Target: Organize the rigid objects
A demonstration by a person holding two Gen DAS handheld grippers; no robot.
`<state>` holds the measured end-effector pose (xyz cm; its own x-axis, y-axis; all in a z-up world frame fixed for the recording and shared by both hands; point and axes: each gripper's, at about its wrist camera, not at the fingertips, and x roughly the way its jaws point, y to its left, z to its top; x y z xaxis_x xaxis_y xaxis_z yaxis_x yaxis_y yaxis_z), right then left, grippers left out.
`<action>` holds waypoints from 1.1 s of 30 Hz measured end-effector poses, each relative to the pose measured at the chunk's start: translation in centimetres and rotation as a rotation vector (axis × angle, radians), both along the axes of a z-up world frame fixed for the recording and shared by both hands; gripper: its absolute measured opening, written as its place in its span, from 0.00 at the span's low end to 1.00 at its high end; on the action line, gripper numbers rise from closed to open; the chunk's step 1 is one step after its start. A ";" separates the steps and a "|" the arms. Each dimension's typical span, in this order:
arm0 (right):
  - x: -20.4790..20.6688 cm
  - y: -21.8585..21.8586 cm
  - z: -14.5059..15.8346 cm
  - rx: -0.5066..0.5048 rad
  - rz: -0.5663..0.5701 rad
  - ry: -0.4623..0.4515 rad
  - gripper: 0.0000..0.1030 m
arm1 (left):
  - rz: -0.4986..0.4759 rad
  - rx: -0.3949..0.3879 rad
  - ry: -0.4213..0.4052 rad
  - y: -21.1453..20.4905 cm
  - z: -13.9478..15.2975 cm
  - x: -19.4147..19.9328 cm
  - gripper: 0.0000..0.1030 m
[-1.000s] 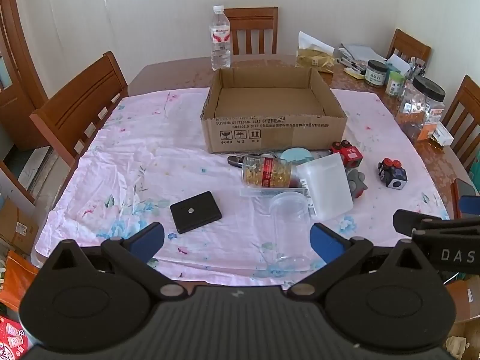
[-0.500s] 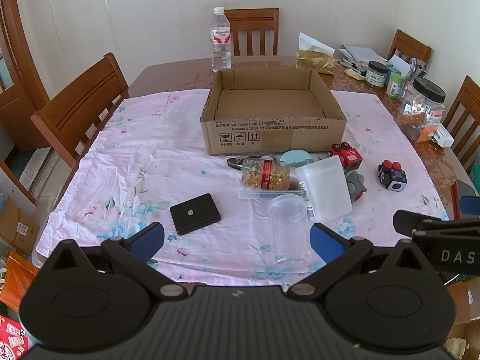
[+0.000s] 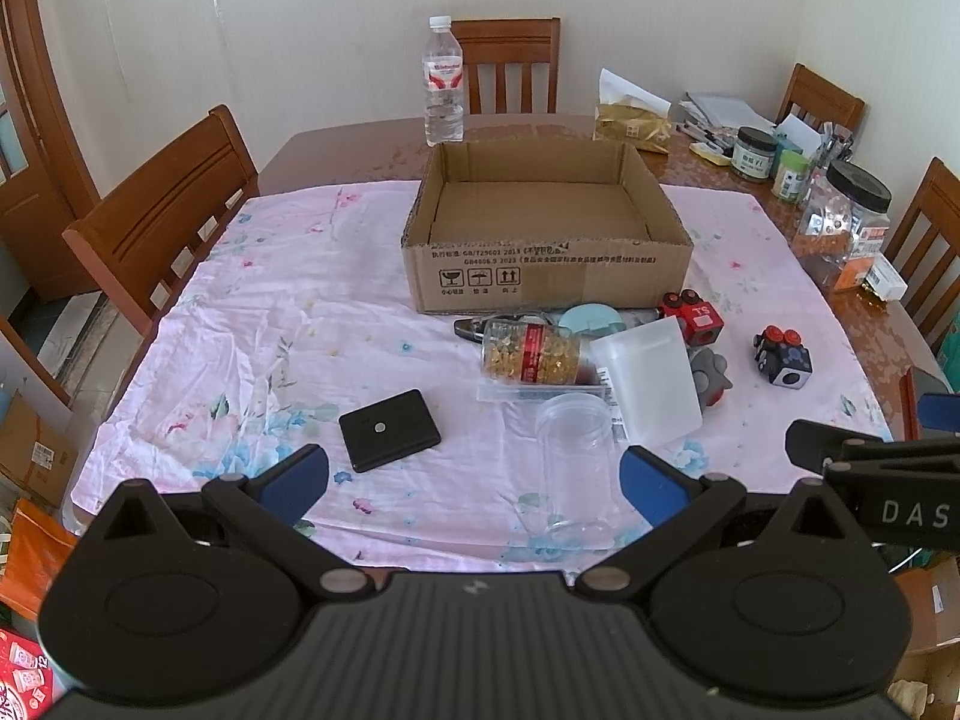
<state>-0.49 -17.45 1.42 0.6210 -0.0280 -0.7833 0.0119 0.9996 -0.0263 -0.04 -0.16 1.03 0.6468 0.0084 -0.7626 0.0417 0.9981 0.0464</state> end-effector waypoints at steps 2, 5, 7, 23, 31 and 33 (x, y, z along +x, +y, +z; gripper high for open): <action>0.0 -0.1 0.1 0.001 0.001 -0.002 1.00 | 0.000 0.001 -0.002 0.0 0.0 0.0 1.00; 0.0 -0.1 0.1 0.000 0.002 -0.003 1.00 | 0.001 0.001 -0.002 -0.1 0.0 0.1 1.00; -0.1 -0.2 0.2 -0.001 0.003 -0.007 1.00 | 0.001 0.000 -0.003 -0.2 0.0 0.1 1.00; -0.1 -0.4 0.7 0.008 0.022 -0.029 1.00 | 0.009 0.003 -0.016 -0.3 0.3 0.1 0.99; -0.4 -0.2 0.9 0.021 0.066 -0.057 1.00 | 0.010 -0.002 -0.032 -0.1 0.2 -0.2 0.99; -0.5 -0.3 0.9 0.023 0.075 -0.063 1.00 | 0.006 -0.005 -0.040 -0.1 0.2 -0.4 0.99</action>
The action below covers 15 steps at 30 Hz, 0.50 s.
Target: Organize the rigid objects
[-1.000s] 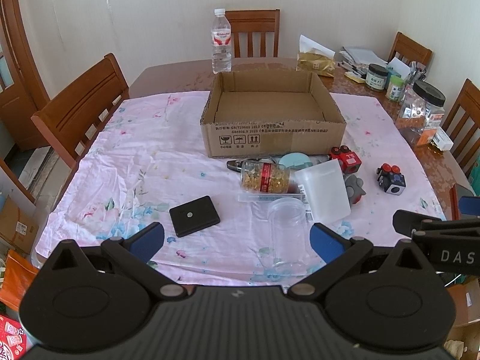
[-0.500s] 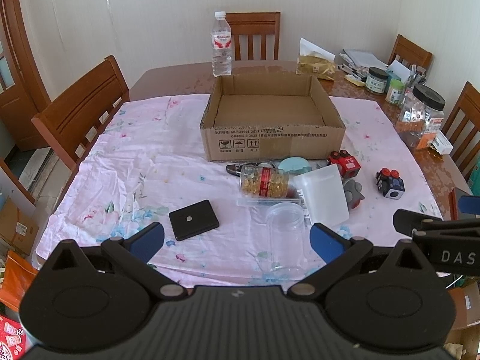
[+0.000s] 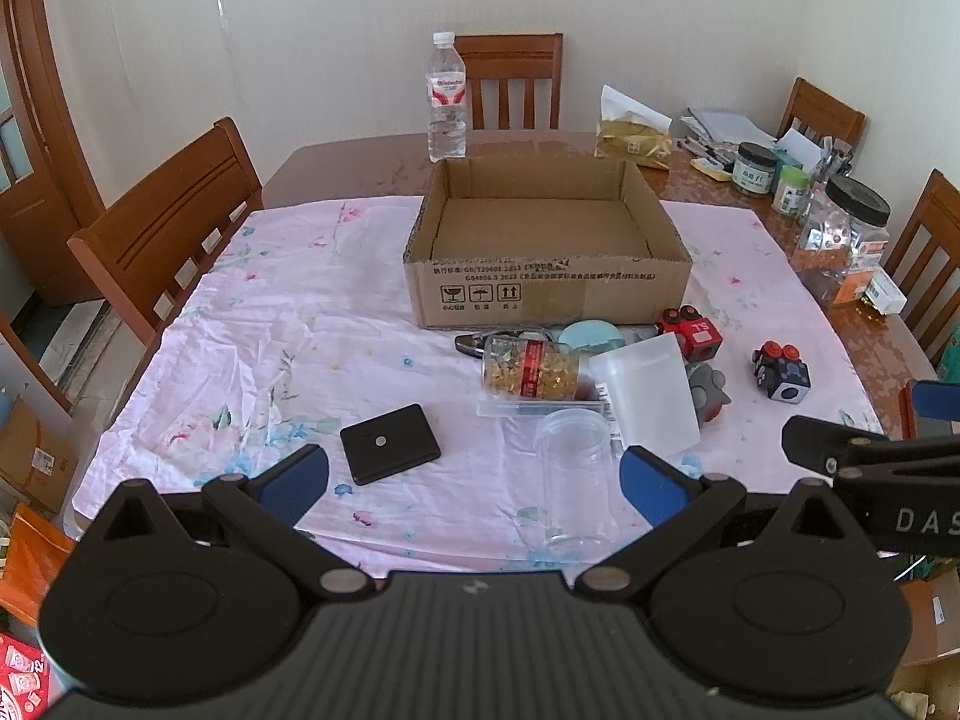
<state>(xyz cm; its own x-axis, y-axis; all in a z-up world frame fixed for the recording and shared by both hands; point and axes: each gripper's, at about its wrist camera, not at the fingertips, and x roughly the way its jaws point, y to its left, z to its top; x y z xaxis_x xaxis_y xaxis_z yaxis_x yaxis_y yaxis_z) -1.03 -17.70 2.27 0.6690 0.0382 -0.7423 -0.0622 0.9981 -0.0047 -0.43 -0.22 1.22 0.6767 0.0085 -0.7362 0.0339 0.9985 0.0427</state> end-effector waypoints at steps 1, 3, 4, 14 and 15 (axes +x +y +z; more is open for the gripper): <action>0.0 0.0 0.0 0.002 0.007 -0.004 1.00 | -0.003 -0.003 -0.004 0.0 0.0 -0.1 0.99; 0.0 -0.1 0.0 0.010 0.022 -0.014 1.00 | -0.009 -0.009 -0.013 0.1 -0.1 -0.1 0.99; 0.0 -0.2 -0.1 0.017 0.035 -0.018 1.00 | -0.015 -0.012 -0.015 0.1 -0.2 -0.1 1.00; -0.1 0.2 -1.3 0.036 0.142 -0.035 1.00 | -0.045 -0.038 -0.020 0.8 -1.1 -0.1 1.00; -0.1 0.2 -1.5 0.037 0.155 -0.035 1.00 | -0.048 -0.037 -0.020 0.9 -1.2 -0.1 1.00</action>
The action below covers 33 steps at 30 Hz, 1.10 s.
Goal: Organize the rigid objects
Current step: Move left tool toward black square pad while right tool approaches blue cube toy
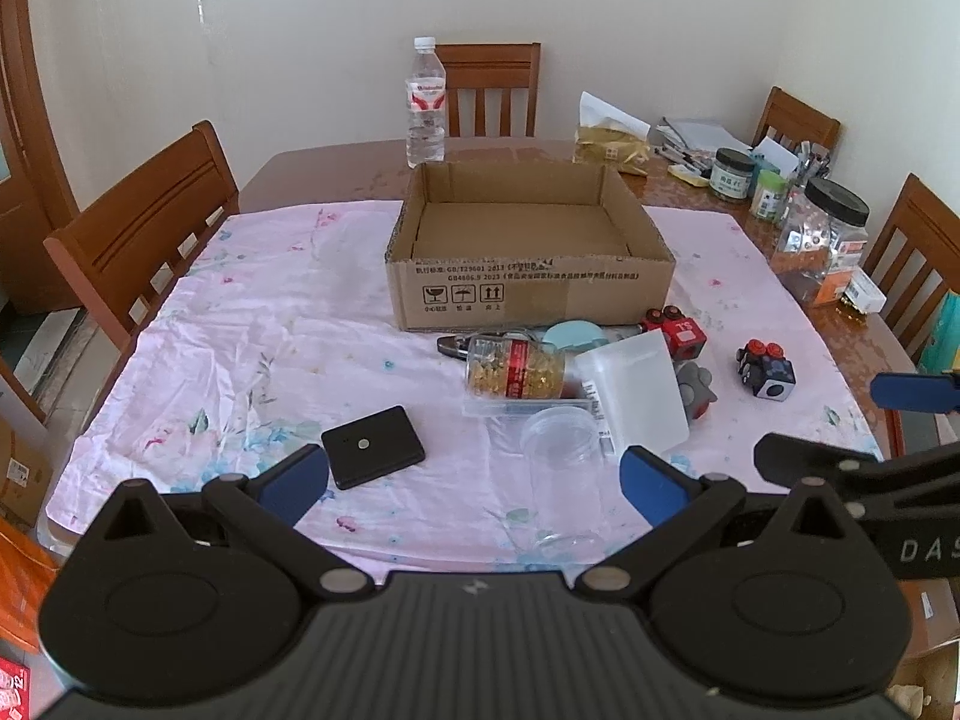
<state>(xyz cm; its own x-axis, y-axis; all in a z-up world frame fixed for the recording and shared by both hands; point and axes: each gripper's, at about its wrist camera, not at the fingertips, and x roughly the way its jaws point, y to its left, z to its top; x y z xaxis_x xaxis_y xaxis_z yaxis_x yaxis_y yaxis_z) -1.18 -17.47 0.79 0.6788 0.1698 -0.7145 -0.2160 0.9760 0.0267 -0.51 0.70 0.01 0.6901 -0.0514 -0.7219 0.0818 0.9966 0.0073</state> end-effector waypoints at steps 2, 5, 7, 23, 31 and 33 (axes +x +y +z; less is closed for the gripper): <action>-0.1 0.1 -0.5 -0.002 0.016 0.005 1.00 | 0.001 0.005 0.006 0.2 -0.4 0.2 1.00; -0.1 0.3 -1.4 0.011 0.031 0.021 1.00 | 0.007 0.008 0.020 0.8 -1.2 0.6 1.00; -0.1 0.5 -2.1 0.011 0.035 0.034 1.00 | 0.012 0.004 0.033 1.4 -1.9 1.0 1.00; 2.8 0.7 -6.3 -0.046 -0.160 0.151 1.00 | 0.028 -0.028 0.140 5.9 -8.5 7.8 1.00; 3.9 -0.3 -6.9 -0.088 -0.335 0.200 1.00 | 0.028 -0.060 0.170 7.0 -11.7 12.3 0.99; 3.8 -0.5 -6.8 -0.097 -0.363 0.199 1.00 | 0.027 -0.069 0.174 7.0 -12.4 12.9 0.99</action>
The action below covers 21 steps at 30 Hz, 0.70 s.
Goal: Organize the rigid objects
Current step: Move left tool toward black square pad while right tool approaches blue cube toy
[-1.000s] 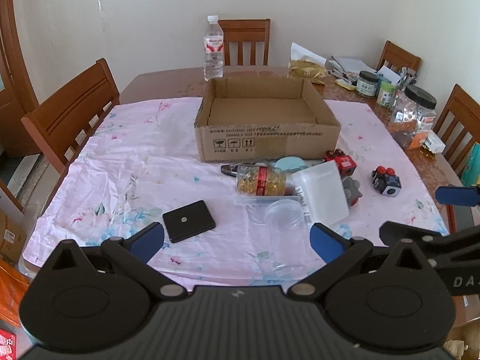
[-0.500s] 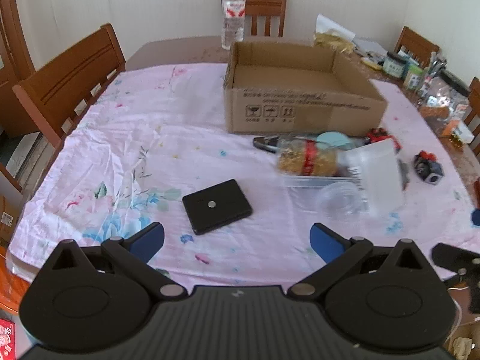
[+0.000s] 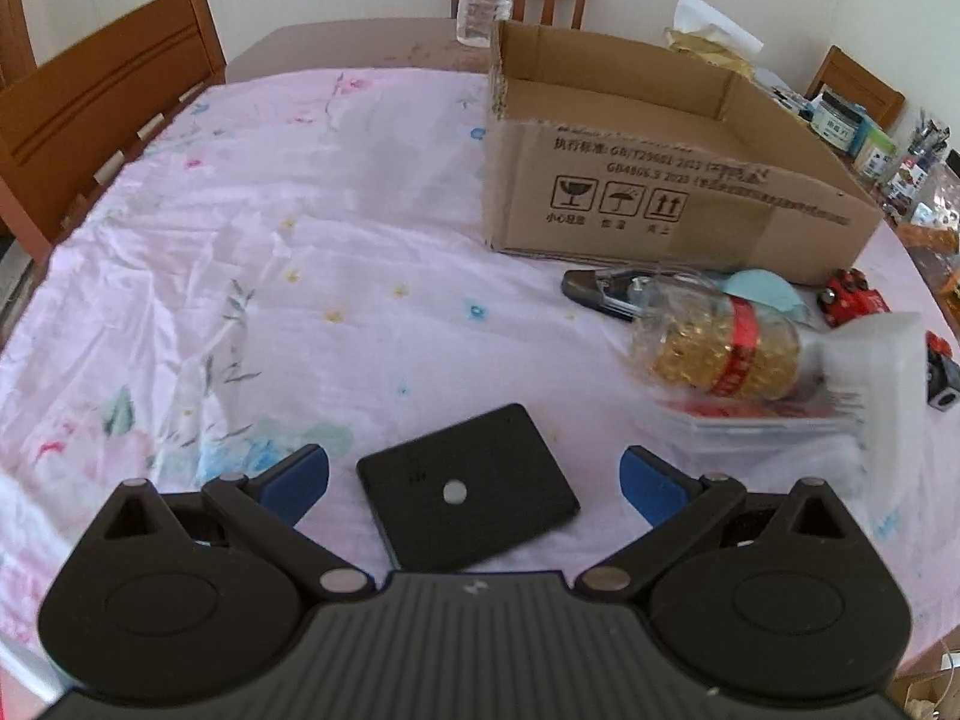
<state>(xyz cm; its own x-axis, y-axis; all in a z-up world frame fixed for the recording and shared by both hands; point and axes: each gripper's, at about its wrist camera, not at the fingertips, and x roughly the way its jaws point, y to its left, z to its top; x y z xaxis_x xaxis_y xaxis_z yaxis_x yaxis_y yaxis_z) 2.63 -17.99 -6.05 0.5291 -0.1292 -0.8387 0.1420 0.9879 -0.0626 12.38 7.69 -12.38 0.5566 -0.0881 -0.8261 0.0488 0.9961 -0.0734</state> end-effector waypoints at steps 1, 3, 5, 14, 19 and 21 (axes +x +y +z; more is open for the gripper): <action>0.1 -0.2 -0.1 -0.006 -0.012 0.004 1.00 | 0.002 0.006 0.003 0.0 -0.3 0.2 0.99; 0.3 -0.7 -0.3 -0.009 -0.035 0.018 1.00 | 0.004 0.032 -0.011 -0.1 -0.5 0.2 0.99; 0.7 -1.4 -0.5 -0.007 -0.046 0.025 1.00 | -0.003 0.051 -0.022 -0.1 -0.8 0.0 1.00; 4.4 -4.9 -1.8 -0.010 0.012 0.024 1.00 | 0.081 0.076 -0.012 0.9 -0.8 -1.1 1.00; 6.5 -7.5 -3.4 -0.008 0.046 0.040 1.00 | 0.135 0.077 -0.003 0.8 -0.8 -1.0 1.00; 7.4 -8.6 -4.1 -0.004 0.048 0.047 1.00 | 0.152 0.078 -0.002 0.7 -0.8 -1.0 1.00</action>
<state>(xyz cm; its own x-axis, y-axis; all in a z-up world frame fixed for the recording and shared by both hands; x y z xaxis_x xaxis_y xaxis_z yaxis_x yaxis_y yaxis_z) 9.98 -26.56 -10.17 0.4952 -0.1086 -0.8620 0.0916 0.9932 -0.0724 11.35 8.36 -13.14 0.5607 0.0616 -0.8257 -0.1024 0.9947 0.0047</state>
